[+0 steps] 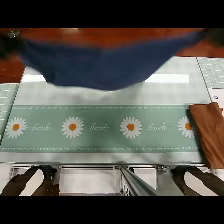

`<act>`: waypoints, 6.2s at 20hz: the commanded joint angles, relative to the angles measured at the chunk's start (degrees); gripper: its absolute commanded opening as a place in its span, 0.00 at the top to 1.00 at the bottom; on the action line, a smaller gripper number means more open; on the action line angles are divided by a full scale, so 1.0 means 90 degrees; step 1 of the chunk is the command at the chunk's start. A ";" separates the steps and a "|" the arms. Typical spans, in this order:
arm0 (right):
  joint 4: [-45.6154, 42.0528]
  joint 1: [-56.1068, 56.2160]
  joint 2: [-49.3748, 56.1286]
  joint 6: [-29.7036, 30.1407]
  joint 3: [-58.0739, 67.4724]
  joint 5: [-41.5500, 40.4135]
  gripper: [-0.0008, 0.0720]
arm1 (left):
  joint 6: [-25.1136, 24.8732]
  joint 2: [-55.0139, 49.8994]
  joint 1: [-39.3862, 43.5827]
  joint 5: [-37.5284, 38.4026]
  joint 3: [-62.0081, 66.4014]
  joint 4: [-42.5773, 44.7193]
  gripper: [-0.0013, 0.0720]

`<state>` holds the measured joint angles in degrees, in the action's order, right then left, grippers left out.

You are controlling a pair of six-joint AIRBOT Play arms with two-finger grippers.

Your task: Fold the shirts.

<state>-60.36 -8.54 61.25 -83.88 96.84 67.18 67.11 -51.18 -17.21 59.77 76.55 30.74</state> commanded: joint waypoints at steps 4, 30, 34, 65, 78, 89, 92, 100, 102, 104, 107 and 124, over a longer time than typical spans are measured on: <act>-0.2076 0.0015 -0.2130 -0.0313 0.1639 0.0712 0.96 | 0.1416 0.0367 -0.0002 0.1212 0.4170 0.2463 0.95; 0.0282 0.0019 0.0413 0.0257 -0.3500 -0.1829 0.96 | 0.1600 -0.1112 0.0906 -0.1377 -0.1600 0.3475 0.95; 0.0554 0.0015 0.2278 0.0238 -0.2191 -0.2205 0.96 | 0.2013 -0.2319 0.1421 -0.2866 -0.1598 0.3303 0.95; 0.1812 -0.1831 -0.0746 0.1183 -0.7397 -0.1020 0.13 | 0.1610 -0.0597 -0.0986 0.0886 -0.5578 0.2953 0.03; 0.0889 -0.2489 -0.1360 0.0687 -0.7980 -0.0755 0.13 | 0.0491 0.0073 0.0199 -0.0032 -0.7118 0.1384 0.95; -0.0214 -0.1608 -0.0894 -0.0474 -0.8194 -0.0437 0.13 | 0.0425 0.0083 0.0197 0.0092 -0.6579 0.1384 0.95; 0.0675 -0.1161 -0.0255 -0.0199 -0.8082 -0.1044 0.13 | 0.0425 0.0083 0.0197 0.0090 -0.6579 0.1382 0.95; 0.0755 -0.0515 0.0471 0.0345 -0.6290 -0.0583 0.96 | 0.0427 0.0080 0.0194 0.0177 -0.5620 0.1387 0.95; 0.0641 -0.0554 0.0566 0.0250 -0.5557 -0.0777 0.96 | 0.0580 -0.0039 0.0199 -0.0202 -0.4925 0.1384 0.95; 0.0716 -0.0532 0.0967 0.0248 -0.4804 -0.0806 0.96 | 0.0682 -0.0432 0.0253 -0.0522 -0.4272 0.1384 0.95; 0.0770 -0.0376 0.1700 0.0211 -0.3963 -0.1115 0.96 | 0.0641 -0.1540 0.0427 -0.0670 -0.3313 0.1389 0.95; 0.0702 -0.1365 0.3781 0.0010 -0.2045 -0.0151 0.13 | 0.2108 -0.4556 0.0097 0.1251 0.0481 0.3385 0.03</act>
<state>-50.81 -16.21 94.78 -81.89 76.51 59.86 77.82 -92.23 -13.10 62.43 76.40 50.81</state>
